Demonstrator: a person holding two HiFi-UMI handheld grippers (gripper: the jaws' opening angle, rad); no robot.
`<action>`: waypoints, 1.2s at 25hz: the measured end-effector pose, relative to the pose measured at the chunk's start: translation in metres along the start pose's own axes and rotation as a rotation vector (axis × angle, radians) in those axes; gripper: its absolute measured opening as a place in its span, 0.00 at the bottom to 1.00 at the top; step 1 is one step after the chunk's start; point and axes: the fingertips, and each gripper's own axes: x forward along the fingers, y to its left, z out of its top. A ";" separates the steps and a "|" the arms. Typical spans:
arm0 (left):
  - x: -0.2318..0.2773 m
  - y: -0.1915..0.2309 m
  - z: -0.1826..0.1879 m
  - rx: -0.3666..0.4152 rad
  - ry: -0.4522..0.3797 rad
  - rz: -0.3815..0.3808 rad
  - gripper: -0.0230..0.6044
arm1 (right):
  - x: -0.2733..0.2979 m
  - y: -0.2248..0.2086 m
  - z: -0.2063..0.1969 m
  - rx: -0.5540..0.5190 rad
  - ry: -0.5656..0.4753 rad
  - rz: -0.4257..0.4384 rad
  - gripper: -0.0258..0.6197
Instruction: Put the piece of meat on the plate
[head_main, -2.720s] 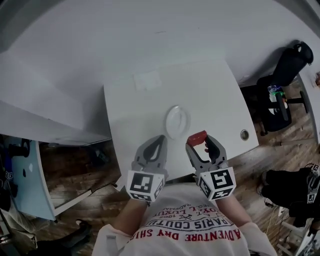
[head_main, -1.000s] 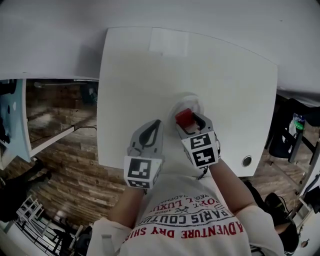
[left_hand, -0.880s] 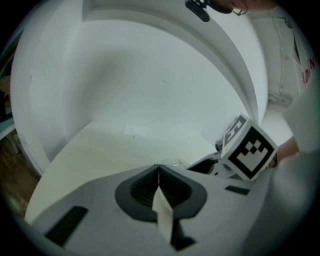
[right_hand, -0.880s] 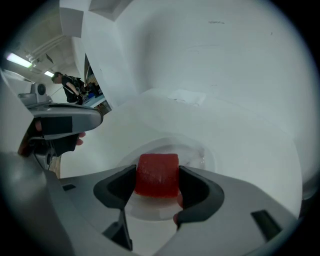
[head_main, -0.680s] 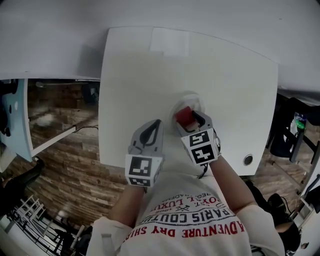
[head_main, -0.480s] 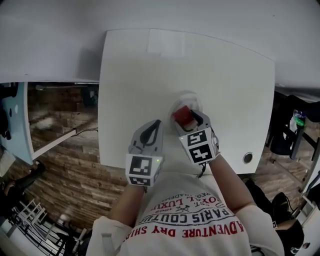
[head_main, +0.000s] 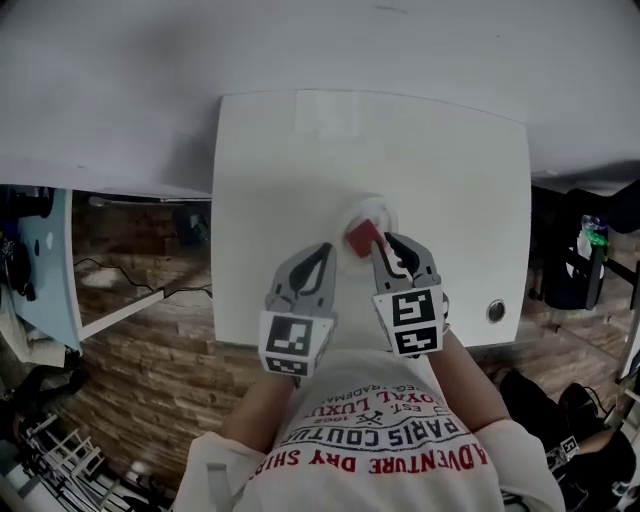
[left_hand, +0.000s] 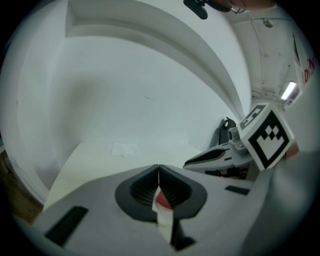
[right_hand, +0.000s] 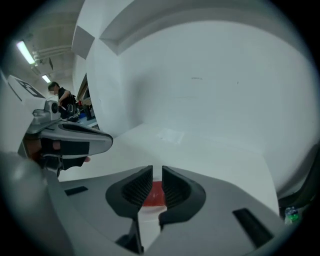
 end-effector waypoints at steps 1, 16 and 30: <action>-0.003 -0.003 0.007 0.010 -0.015 -0.007 0.05 | -0.008 0.000 0.006 -0.008 -0.028 -0.021 0.12; -0.067 -0.021 0.114 0.182 -0.286 -0.052 0.05 | -0.106 0.011 0.087 0.028 -0.432 -0.165 0.06; -0.097 -0.027 0.147 0.226 -0.389 -0.052 0.05 | -0.137 0.016 0.111 0.035 -0.528 -0.161 0.06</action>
